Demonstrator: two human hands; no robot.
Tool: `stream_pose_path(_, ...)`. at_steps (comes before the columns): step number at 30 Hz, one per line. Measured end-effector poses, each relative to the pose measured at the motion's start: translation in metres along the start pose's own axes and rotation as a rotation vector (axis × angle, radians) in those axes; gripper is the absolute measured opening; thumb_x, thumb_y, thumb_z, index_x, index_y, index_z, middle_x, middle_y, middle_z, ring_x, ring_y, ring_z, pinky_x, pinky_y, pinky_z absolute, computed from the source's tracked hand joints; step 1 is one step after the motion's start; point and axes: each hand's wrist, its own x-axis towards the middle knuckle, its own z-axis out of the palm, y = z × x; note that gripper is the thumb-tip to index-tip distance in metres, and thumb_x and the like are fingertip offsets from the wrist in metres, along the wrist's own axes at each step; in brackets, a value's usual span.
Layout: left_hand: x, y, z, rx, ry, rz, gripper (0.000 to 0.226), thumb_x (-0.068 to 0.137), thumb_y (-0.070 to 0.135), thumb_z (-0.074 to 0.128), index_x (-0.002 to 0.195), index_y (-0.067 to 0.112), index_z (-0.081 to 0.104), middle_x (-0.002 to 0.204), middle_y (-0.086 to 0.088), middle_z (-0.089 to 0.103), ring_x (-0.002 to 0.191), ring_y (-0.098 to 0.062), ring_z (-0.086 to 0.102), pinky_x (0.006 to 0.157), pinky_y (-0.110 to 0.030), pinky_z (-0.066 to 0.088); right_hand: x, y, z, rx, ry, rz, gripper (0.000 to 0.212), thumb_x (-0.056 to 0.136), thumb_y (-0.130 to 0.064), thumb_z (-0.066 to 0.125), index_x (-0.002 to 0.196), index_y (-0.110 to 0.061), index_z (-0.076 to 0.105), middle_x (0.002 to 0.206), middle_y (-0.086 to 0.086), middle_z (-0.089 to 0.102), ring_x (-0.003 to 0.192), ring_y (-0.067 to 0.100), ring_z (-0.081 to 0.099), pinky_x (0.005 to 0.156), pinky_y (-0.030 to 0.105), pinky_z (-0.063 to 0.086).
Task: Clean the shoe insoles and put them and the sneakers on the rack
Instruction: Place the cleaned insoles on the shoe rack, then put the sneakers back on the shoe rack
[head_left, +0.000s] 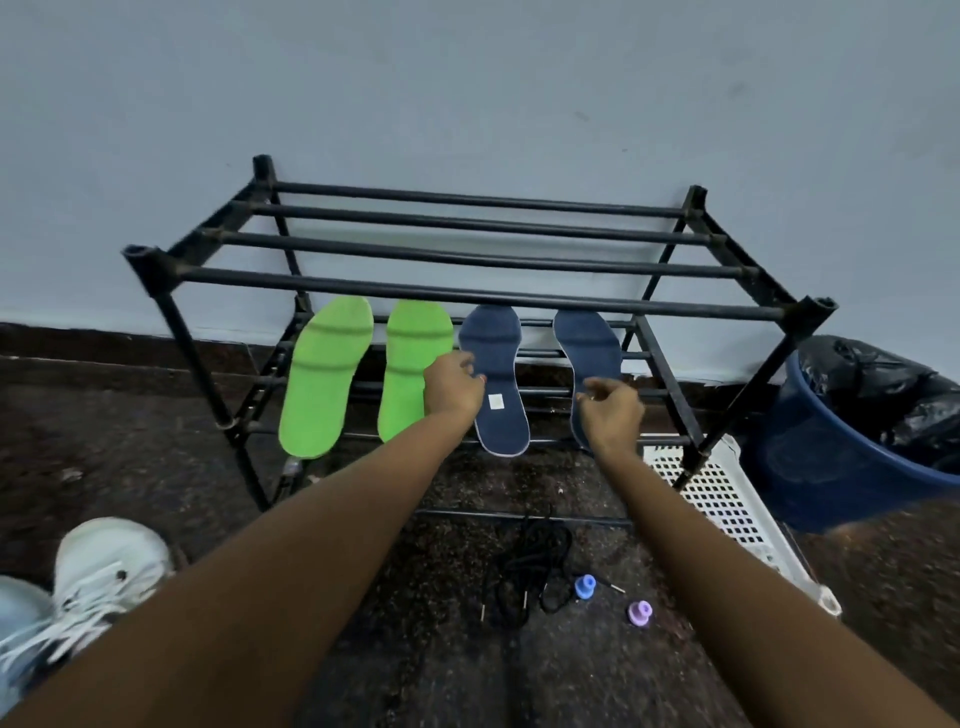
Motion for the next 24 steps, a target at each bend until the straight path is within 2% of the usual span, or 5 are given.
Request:
stream_pose_path(3, -0.030, -0.002, -0.027, 0.022, -0.025, 0.011, 0.036, 0.089, -0.002, 0.056, 0.125, -0.001, 0.056, 0.123, -0.018, 0.061, 0.113, -0.026, 0.058, 0.094, -0.024, 0.041, -0.040, -0.015, 0.004, -0.010, -0.107, -0.068, 0.021, 0.084, -0.001, 0.060, 0.104, 0.003, 0.064, 0.099, 0.017, 0.066, 0.096, 0.025, 0.060, 0.077, 0.015, 0.037)
stream_pose_path(5, -0.050, -0.006, -0.050, 0.037, -0.027, 0.009, 0.038, 0.090, -0.001, 0.056, 0.127, -0.002, 0.054, 0.124, -0.019, 0.060, 0.115, -0.025, 0.057, 0.092, -0.020, 0.040, -0.067, -0.027, 0.004, -0.033, -0.183, -0.112, 0.024, 0.084, -0.002, 0.060, 0.107, 0.004, 0.062, 0.103, 0.016, 0.066, 0.098, 0.025, 0.060, 0.083, 0.021, 0.040)
stream_pose_path(8, -0.073, -0.010, -0.086, 0.063, -0.016, -0.012, 0.040, 0.090, -0.001, 0.056, 0.130, -0.001, 0.052, 0.126, -0.019, 0.058, 0.117, -0.025, 0.055, 0.095, -0.022, 0.039, -0.104, -0.047, 0.001, -0.092, -0.283, -0.195, 0.033, 0.086, -0.006, 0.060, 0.118, 0.003, 0.057, 0.116, 0.017, 0.061, 0.108, 0.026, 0.056, 0.092, 0.027, 0.041)
stream_pose_path(17, -0.153, -0.011, -0.201, 0.186, 0.159, 0.061, 0.041, 0.091, 0.008, 0.057, 0.132, 0.012, 0.054, 0.127, -0.012, 0.060, 0.114, -0.028, 0.058, 0.097, -0.041, 0.046, -0.204, -0.118, 0.004, -0.346, -0.489, -0.524, 0.046, 0.088, -0.015, 0.059, 0.131, -0.005, 0.047, 0.131, 0.014, 0.052, 0.115, 0.027, 0.051, 0.094, 0.031, 0.038)
stream_pose_path(24, -0.233, -0.049, -0.295, 0.395, 0.273, 0.068, 0.043, 0.096, 0.017, 0.048, 0.139, 0.019, 0.046, 0.138, -0.004, 0.052, 0.124, -0.024, 0.050, 0.096, -0.031, 0.040, -0.278, -0.151, 0.028, -0.663, -0.651, -0.760, 0.061, 0.088, -0.028, 0.058, 0.139, -0.007, 0.032, 0.135, 0.018, 0.044, 0.123, 0.032, 0.042, 0.099, 0.036, 0.036)
